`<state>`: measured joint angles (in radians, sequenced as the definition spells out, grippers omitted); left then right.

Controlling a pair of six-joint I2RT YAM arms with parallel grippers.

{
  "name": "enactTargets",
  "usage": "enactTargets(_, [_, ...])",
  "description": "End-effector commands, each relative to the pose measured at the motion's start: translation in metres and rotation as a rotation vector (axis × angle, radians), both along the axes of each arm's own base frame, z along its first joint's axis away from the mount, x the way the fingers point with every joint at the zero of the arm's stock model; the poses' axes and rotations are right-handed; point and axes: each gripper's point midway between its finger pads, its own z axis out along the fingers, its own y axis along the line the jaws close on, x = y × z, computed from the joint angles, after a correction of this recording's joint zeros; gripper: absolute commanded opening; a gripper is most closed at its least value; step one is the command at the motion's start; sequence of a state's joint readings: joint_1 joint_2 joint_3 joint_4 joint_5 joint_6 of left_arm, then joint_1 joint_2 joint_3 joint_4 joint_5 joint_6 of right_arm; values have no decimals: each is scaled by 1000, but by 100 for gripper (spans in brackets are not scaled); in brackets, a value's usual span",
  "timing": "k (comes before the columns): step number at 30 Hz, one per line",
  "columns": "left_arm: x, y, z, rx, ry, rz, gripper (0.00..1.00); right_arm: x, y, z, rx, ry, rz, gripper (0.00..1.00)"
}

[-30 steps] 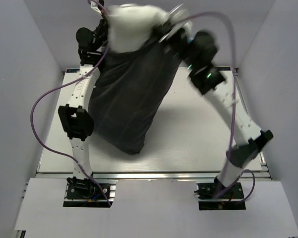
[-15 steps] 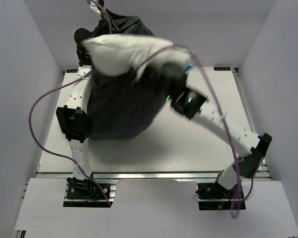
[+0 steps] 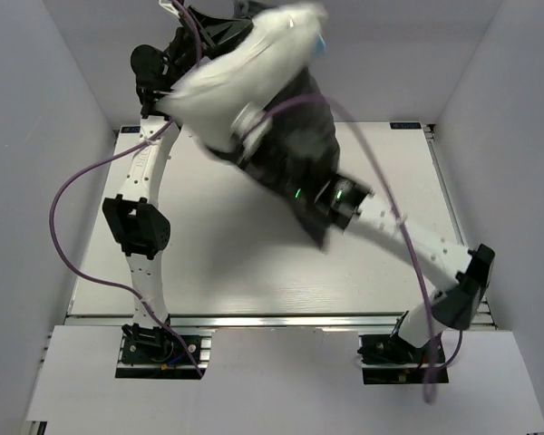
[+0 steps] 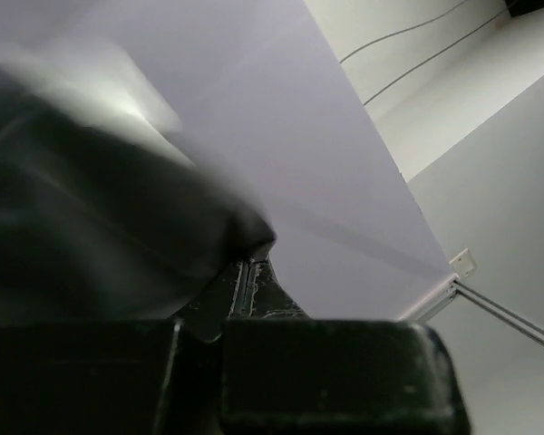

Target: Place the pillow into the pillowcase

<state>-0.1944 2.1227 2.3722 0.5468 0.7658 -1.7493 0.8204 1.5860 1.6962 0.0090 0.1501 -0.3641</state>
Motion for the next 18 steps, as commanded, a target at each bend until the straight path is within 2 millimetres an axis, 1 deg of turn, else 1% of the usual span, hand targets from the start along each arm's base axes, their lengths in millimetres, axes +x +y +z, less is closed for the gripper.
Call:
enactTargets(1, [-29, 13, 40, -70, -79, 24, 0, -128, 18, 114, 161, -319, 267, 0])
enactTargets(2, [-33, 15, 44, -73, -85, 25, 0, -108, -3, 141, 190, -358, 193, 0])
enactTargets(3, [-36, 16, 48, -78, -90, 25, 0, -74, -11, 139, 180, -350, 141, 0])
enactTargets(4, [-37, 17, 49, -81, -93, 28, 0, -9, -69, 147, 178, -357, -40, 0])
enactTargets(5, [-41, 18, 52, -88, -98, 28, 0, 23, -100, 156, 214, -345, -132, 0])
enactTargets(6, [-43, 19, 55, -93, -103, 30, 0, 63, -131, 172, 253, -363, -257, 0])
enactTargets(7, [-43, 20, 54, -96, -96, 30, 0, 105, -197, 174, 281, -348, -413, 0])
enactTargets(8, [-44, 20, 55, -98, -97, 32, 0, 123, -227, 178, 303, -346, -488, 0])
enactTargets(9, [-49, 22, 59, -103, -104, 36, 0, 144, -250, 183, 335, -355, -556, 0])
enactTargets(10, [-49, 21, 59, -103, -99, 35, 0, 157, -266, 170, 318, -303, -594, 0])
enactTargets(11, [-48, 21, 57, -99, -92, 35, 0, 160, -260, 158, 337, -234, -579, 0])
enactTargets(12, [-48, 20, 56, -96, -89, 32, 0, 140, -238, 167, 340, -213, -470, 0])
enactTargets(13, [-48, 19, 54, -90, -87, 27, 0, 129, -182, 132, 303, -105, -348, 0])
enactTargets(14, [-46, 19, 51, -88, -85, 26, 0, 104, -140, 126, 275, -115, -238, 0])
enactTargets(15, [-43, 18, 48, -85, -78, 24, 0, 37, -121, 159, 295, -206, -137, 0])
enactTargets(16, [-40, 17, 44, -83, -72, 25, 0, -16, -36, 101, 219, -138, 68, 0])
enactTargets(17, [-40, 17, 43, -82, -69, 23, 0, -62, -14, 115, 249, -222, 168, 0])
enactTargets(18, [-39, 17, 43, -81, -69, 24, 0, -104, -10, 130, 239, -299, 229, 0])
